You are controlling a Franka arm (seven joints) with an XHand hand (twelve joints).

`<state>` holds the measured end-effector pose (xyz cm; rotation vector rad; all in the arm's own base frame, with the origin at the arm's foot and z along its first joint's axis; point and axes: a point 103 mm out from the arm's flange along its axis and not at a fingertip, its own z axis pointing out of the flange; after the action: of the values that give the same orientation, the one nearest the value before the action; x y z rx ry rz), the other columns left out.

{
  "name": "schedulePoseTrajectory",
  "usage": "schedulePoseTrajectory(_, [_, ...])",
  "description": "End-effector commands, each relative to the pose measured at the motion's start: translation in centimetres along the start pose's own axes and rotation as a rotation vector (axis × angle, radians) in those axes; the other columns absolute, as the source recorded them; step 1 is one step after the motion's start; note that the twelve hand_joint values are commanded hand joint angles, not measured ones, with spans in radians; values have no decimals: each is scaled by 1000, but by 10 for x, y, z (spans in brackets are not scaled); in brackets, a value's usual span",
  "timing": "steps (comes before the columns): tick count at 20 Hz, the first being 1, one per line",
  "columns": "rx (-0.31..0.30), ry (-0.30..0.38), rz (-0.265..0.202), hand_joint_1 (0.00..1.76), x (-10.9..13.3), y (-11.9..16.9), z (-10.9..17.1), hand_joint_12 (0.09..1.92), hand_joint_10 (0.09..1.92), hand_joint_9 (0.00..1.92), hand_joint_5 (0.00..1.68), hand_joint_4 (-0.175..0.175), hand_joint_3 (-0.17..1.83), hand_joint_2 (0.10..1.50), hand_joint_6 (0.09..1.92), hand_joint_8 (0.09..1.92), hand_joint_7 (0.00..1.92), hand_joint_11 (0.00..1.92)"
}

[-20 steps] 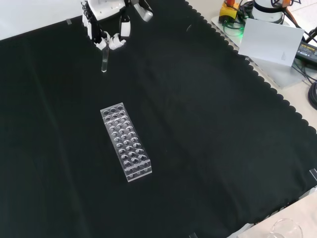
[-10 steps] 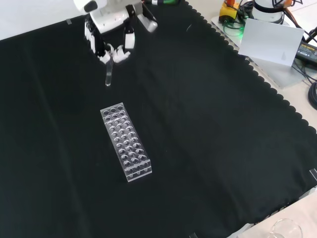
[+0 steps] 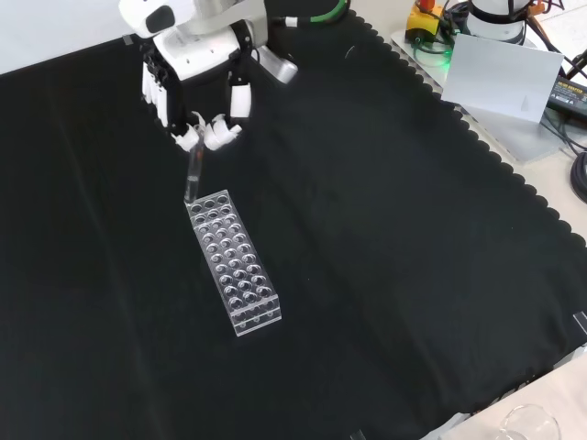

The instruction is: Shake the test tube.

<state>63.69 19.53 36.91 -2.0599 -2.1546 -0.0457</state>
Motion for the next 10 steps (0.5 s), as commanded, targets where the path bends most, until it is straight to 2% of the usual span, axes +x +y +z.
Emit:
schedulePoseTrajectory(1, [119,73,-112,1452,24,-31,45,1235,685,1315,1374,-175,958,421,589,462,1550,1109])
schedulePoseTrajectory(5, [117,27,-57,1452,-14,-30,47,1235,685,1315,1374,-175,957,421,589,462,1550,1108])
schedulePoseTrajectory(10, [103,-46,36,1452,-74,-30,44,1236,684,1315,1374,-175,958,421,589,463,1550,1107])
